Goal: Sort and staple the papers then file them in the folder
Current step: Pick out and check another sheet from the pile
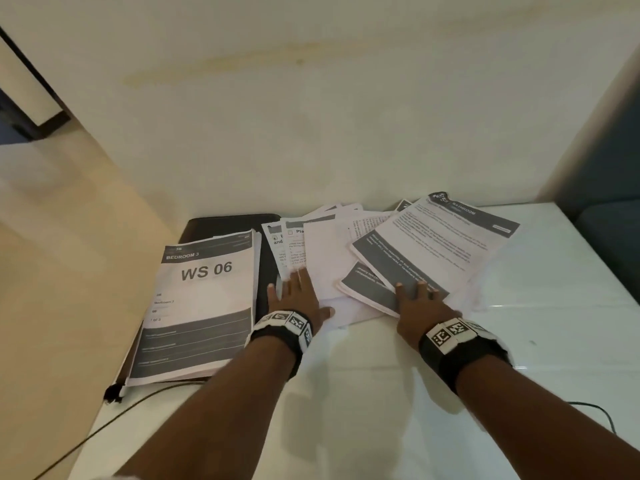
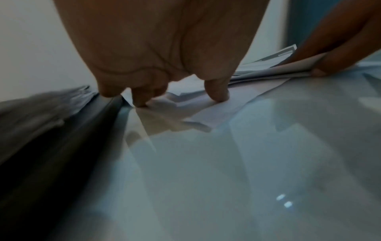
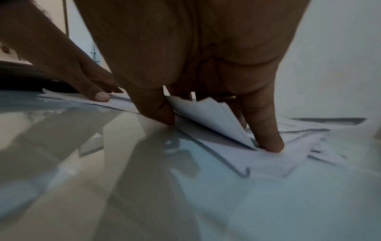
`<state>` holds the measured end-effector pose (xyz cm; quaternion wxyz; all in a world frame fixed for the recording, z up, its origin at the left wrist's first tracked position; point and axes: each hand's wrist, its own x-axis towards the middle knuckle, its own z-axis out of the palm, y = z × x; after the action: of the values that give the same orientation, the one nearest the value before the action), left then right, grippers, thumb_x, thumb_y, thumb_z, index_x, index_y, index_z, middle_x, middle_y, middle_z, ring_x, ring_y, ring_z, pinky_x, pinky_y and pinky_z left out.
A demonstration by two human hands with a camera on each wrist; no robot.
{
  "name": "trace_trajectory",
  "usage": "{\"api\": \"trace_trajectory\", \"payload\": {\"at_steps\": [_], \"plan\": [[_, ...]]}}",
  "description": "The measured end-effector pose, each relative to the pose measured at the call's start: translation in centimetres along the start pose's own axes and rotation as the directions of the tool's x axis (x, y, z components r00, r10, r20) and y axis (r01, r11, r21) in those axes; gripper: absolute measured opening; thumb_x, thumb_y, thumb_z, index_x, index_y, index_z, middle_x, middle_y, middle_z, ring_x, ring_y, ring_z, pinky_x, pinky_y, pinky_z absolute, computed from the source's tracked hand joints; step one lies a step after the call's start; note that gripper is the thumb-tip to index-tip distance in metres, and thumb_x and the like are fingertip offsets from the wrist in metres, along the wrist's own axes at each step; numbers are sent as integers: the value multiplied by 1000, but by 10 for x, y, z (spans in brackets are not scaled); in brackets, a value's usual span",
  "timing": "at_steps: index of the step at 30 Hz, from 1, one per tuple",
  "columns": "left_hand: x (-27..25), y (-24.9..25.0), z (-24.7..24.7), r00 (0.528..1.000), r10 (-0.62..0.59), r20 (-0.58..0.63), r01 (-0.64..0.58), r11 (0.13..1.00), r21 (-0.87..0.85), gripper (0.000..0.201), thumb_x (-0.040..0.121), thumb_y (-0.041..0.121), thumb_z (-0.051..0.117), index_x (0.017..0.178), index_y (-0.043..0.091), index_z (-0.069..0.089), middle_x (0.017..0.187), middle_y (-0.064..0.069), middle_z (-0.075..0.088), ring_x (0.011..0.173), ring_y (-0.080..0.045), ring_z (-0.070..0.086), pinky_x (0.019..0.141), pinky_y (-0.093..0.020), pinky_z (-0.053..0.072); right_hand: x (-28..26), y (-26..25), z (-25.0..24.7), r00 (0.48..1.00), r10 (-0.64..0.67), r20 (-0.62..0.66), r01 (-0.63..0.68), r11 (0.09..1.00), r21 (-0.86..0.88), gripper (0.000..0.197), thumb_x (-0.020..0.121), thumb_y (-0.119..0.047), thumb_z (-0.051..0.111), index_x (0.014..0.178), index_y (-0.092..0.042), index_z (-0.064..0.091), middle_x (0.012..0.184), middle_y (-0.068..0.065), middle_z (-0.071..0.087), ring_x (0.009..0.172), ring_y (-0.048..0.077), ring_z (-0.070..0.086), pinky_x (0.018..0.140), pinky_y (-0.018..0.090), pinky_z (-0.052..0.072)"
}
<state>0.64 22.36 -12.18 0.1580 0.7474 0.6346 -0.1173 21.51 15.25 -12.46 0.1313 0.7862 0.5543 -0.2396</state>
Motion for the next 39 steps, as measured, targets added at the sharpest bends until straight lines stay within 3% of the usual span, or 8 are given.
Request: {"api": "trace_trajectory", "payload": {"at_steps": [8, 12, 15, 18, 21, 24, 31, 39], "plan": [[-34, 4, 22, 979, 193, 60, -181, 970, -165, 123, 80, 63, 65, 154, 6, -16, 163, -13, -16, 151, -29, -8, 122, -43, 5, -17, 7, 13, 988, -157, -8, 152, 970, -188, 60, 101, -21, 27, 155, -29, 4, 161, 20, 3, 145, 46, 14, 109, 60, 33], [-79, 0, 29, 969, 206, 135, -169, 955, -245, 128, 71, 75, 64, 156, 14, -9, 165, -6, -8, 152, -23, 3, 123, -38, 12, -61, 19, 23, 965, -252, 73, 261, 953, -153, 68, 98, -43, 37, 154, -34, 0, 163, 12, -4, 149, 37, 7, 113, 56, 27], [-75, -10, 14, 994, 104, 41, -82, 928, -363, 94, 87, 60, 59, 155, 14, 12, 163, -7, 17, 139, -26, 39, 112, -35, 35, -76, 37, 0, 950, -313, 18, 313, 950, 17, 63, 88, -68, 41, 144, -41, 28, 155, 1, 32, 139, 27, 37, 107, 48, 39], [-55, -14, -5, 995, -75, -65, 40, 901, -432, 88, 96, 47, 53, 155, 7, 2, 164, -14, 4, 142, -34, 34, 115, -40, 32, -54, 59, -25, 969, -38, -242, 109, 952, 288, 41, 93, -54, 48, 126, -29, 53, 124, 4, 65, 111, 28, 61, 95, 36, 49], [-38, -10, -8, 988, -127, -85, 72, 879, -472, 97, 94, 57, 50, 155, 13, -12, 163, -15, -13, 150, -39, 3, 121, -48, 14, -7, 88, -39, 922, 207, -328, -77, 926, 369, 59, 87, -53, 61, 134, -19, 47, 131, 14, 57, 118, 35, 55, 98, 39, 45], [-22, -8, -5, 992, -41, -118, -12, 908, -420, 107, 87, 64, 55, 154, 23, -19, 161, -14, -20, 149, -38, -12, 121, -50, 5, 39, 103, -46, 928, 268, -261, -121, 874, 470, 102, 72, -63, 73, 150, -19, 25, 149, 16, 36, 137, 36, 37, 111, 47, 34], [3, -11, 12, 993, 115, 13, -111, 978, -176, 131, 69, 81, 60, 152, 24, -23, 163, -12, -16, 151, -35, -6, 122, -52, 6, 92, 89, -59, 962, 147, -230, -83, 961, 263, 121, 65, -69, 75, 153, -16, 12, 153, 15, 24, 141, 36, 23, 115, 49, 23], [-54, -19, 20, 976, 205, 72, -190, 965, -182, 132, 65, 81, 64, 155, 21, -11, 165, -4, -11, 152, -21, -5, 121, -41, 8, 19, 79, -35, 993, -117, 5, 115, 982, 153, 131, 63, -68, 78, 156, -23, -2, 164, 5, -6, 151, 26, 6, 121, 44, 18]]}}
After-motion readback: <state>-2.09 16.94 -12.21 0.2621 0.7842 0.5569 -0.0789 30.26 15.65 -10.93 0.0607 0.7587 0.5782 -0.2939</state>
